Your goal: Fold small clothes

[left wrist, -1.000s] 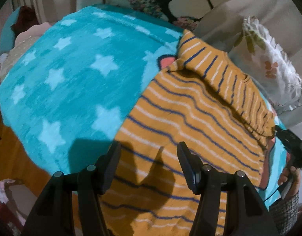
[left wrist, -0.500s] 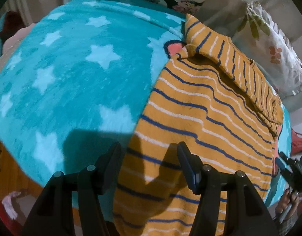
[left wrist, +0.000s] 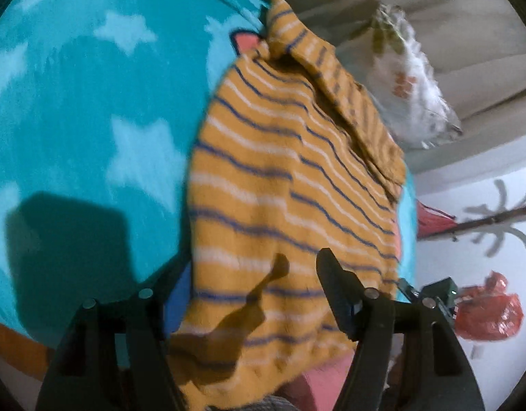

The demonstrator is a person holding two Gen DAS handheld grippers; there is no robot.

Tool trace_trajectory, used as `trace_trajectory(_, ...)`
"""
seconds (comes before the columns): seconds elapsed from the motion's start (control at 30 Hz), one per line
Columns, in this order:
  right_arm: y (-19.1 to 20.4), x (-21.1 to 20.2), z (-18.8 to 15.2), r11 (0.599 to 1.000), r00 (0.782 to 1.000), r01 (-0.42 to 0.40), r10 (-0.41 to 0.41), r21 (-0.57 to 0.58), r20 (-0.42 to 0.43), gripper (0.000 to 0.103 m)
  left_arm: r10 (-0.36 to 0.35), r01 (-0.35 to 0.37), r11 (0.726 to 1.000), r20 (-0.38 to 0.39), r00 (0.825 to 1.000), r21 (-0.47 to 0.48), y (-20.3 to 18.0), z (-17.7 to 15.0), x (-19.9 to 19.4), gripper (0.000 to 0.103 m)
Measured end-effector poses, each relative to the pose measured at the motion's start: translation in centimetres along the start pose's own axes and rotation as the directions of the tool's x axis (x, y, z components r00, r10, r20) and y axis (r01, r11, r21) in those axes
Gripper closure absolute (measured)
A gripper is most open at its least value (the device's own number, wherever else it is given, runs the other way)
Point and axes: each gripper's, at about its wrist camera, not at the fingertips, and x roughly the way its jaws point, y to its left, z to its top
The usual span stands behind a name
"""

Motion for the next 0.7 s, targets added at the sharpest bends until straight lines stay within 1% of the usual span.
trace_trajectory(0.1, -0.5, -0.3, -2.4, 0.999, 0.999, -0.032, 0.032, 0.031, 0.007, 0.049, -0.030, 0.030, 0.999, -0.029, 0.999, 0.019, -0.4, -2.0, -0.1, 0.038)
trace_trajectory(0.17, -0.9, -0.5, -3.7, 0.997, 0.998, -0.054, 0.053, 0.055, 0.015, 0.049, -0.035, 0.036, 0.999, -0.044, 0.998, 0.036, -0.6, -2.9, -0.3, 0.039)
trace_trajectory(0.23, -1.0, -0.6, -4.4, 0.996, 0.998, -0.064, 0.063, 0.069, 0.022, 0.049, -0.023, 0.026, 0.998, -0.049, 0.999, 0.063, -0.8, -3.9, -0.6, 0.040)
trace_trajectory(0.33, -0.8, -0.7, -5.4, 0.996, 0.998, -0.055, 0.053, 0.070, 0.034, 0.049, -0.010, 0.015, 0.997, -0.063, 0.998, 0.079, -1.2, -4.6, -0.5, 0.045)
trace_trajectory(0.5, -0.3, -0.4, -6.8, 0.997, 0.999, -0.047, 0.047, 0.054, 0.014, 0.049, 0.026, -0.020, 0.995, -0.059, 0.998, 0.096, -1.8, -5.2, -0.4, 0.046)
trace_trajectory(0.6, -0.1, -0.1, -7.6, 0.998, 0.999, -0.041, 0.040, 0.057, 0.025, 0.051, 0.049, -0.043, 0.994, -0.052, 0.997, 0.103, -1.9, -5.2, -0.3, 0.046)
trace_trajectory(0.63, 0.0, 0.0, -7.8, 0.998, 0.999, -0.035, 0.033, 0.059, 0.029, 0.054, 0.057, -0.051, 0.993, -0.050, 0.997, 0.106, -2.0, -5.2, -0.3, 0.051)
trace_trajectory(0.67, 0.0, 0.1, -7.9, 0.998, 0.999, -0.020, 0.018, 0.058, 0.035, 0.065, 0.075, -0.069, 0.992, -0.052, 0.996, 0.106, -2.0, -5.2, -0.1, 0.069)
trace_trajectory(0.7, 0.0, 0.0, -8.0, 0.998, 0.999, 0.006, -0.009, 0.058, 0.040, 0.073, 0.094, -0.086, 0.989, -0.060, 0.994, 0.117, -1.9, -5.1, 0.0, 0.081)
